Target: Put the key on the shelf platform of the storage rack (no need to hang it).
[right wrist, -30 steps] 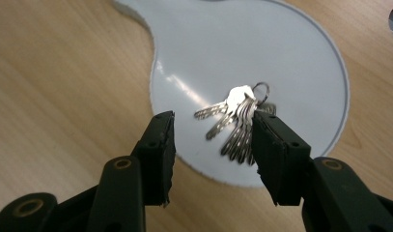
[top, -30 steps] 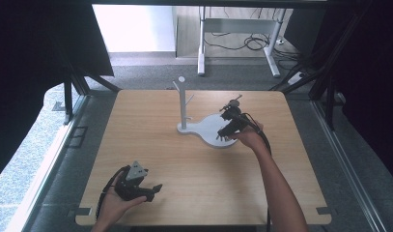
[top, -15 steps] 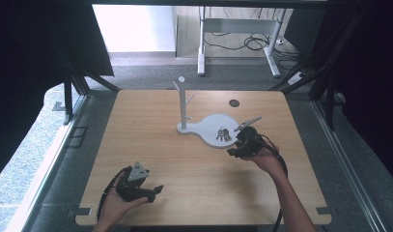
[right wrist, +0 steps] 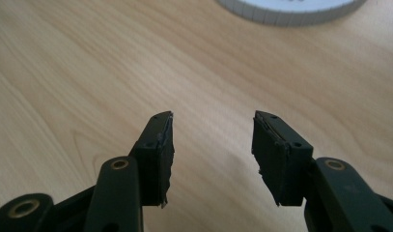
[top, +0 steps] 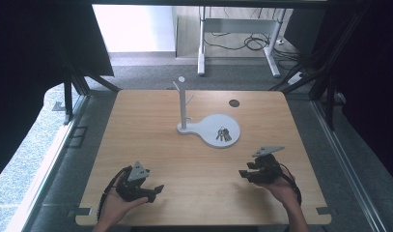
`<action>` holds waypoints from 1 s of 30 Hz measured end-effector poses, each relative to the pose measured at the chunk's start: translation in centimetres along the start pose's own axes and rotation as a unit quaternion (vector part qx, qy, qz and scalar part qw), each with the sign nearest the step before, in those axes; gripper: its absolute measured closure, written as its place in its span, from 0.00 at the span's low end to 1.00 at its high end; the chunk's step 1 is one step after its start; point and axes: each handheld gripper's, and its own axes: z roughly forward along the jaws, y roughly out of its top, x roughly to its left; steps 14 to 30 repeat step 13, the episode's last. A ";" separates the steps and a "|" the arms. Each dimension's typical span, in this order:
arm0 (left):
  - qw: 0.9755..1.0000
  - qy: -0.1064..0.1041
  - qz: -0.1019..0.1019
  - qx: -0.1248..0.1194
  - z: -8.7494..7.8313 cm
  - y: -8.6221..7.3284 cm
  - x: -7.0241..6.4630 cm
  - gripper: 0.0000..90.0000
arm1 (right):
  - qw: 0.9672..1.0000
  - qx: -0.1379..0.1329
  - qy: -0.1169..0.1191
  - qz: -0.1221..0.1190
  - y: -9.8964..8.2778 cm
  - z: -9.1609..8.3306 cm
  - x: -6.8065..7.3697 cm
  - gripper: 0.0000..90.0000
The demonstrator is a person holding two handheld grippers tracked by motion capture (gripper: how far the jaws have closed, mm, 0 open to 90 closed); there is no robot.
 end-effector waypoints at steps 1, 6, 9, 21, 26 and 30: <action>1.000 0.001 -0.001 0.000 0.0 0.0 0.0 0.26 | 1.000 -0.002 0.000 0.000 -0.4 -0.1 0.0 0.56; 1.000 0.000 -0.001 0.000 0.0 0.0 0.0 0.26 | 1.000 0.002 -0.009 0.008 -1.7 -0.4 -0.3 0.55; 1.000 0.000 -0.001 0.001 0.1 0.0 0.0 0.26 | 1.000 -0.005 -0.017 0.015 -2.1 -0.5 -0.5 0.54; 1.000 -0.001 0.001 0.000 0.2 0.0 -0.1 0.26 | 0.999 -0.017 -0.041 0.024 -2.6 -0.5 -0.7 0.48; 1.000 -0.001 0.001 0.000 0.2 0.0 -0.1 0.26 | 0.999 -0.017 -0.041 0.024 -2.6 -0.5 -0.7 0.48; 1.000 -0.001 0.001 0.000 0.2 0.0 -0.1 0.26 | 0.999 -0.017 -0.041 0.024 -2.6 -0.5 -0.7 0.48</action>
